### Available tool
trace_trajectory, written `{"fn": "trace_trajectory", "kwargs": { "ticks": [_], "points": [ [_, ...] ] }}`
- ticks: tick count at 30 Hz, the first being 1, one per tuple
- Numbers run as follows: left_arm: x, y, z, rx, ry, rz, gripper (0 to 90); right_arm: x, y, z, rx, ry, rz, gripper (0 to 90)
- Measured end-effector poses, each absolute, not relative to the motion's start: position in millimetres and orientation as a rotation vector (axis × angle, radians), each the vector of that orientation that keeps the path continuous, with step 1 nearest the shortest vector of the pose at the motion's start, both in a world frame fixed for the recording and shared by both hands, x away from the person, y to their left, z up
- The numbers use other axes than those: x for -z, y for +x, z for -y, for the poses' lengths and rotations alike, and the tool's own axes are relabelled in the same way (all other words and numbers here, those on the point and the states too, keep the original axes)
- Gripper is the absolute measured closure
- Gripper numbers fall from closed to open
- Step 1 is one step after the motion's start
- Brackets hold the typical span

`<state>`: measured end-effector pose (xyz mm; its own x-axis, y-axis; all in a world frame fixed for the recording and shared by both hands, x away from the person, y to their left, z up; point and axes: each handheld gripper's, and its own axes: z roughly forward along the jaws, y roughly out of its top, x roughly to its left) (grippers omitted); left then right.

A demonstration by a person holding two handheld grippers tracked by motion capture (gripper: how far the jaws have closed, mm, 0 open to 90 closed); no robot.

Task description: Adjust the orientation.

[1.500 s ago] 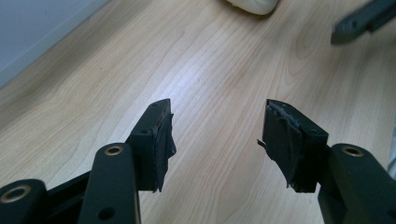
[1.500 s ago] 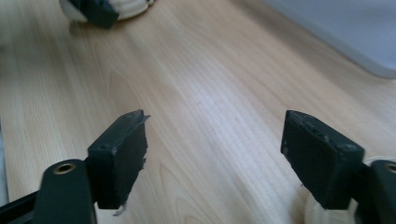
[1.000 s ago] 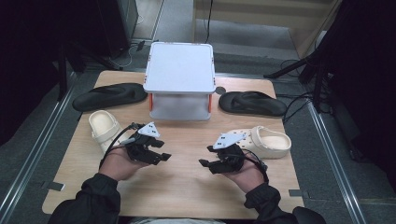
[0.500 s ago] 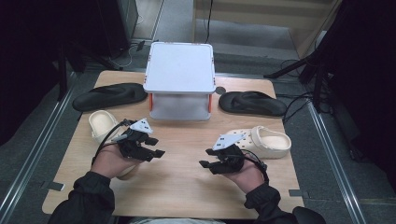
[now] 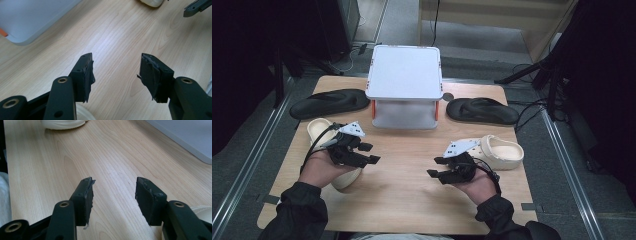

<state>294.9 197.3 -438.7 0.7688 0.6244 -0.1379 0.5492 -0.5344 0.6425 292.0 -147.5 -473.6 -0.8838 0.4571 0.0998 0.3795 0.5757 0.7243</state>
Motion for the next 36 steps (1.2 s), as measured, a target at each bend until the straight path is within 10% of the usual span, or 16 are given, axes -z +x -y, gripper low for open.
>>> {"fn": "trace_trajectory", "kwargs": {
  "ticks": [36],
  "points": [
    [413,293,-298,-0.296,2.256,-1.179,45.3,477,290,125,-1.183,0.623,-2.743,47.4]
  ]
}}
